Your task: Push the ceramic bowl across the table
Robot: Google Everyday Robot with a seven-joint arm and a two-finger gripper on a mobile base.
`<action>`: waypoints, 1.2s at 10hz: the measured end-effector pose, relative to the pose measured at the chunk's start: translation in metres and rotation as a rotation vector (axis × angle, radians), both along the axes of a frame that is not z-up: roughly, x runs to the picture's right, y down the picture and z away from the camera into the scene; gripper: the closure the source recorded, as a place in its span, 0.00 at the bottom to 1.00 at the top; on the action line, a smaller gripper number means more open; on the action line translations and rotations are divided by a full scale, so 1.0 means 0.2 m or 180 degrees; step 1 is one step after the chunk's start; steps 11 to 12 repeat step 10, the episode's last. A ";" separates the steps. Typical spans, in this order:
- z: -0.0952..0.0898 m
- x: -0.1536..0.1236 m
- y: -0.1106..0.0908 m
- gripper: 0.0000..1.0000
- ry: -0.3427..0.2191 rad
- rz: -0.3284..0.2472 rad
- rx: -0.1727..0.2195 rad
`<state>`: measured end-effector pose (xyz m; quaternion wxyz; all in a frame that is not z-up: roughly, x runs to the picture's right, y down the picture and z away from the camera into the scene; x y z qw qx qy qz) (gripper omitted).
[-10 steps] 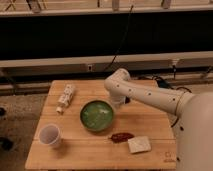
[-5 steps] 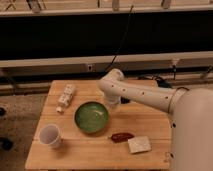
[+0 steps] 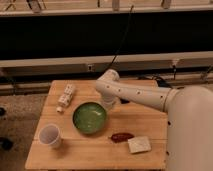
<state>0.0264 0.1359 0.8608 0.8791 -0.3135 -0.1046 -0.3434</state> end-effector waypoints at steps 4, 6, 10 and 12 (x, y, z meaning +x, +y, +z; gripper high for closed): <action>0.00 -0.08 0.02 0.98 -0.0190 -0.0235 -0.0015; -0.01 -0.08 0.03 0.98 -0.0214 -0.0283 -0.0014; -0.03 -0.13 0.04 0.98 -0.0346 -0.0460 -0.0019; -0.03 -0.13 0.04 0.98 -0.0346 -0.0460 -0.0019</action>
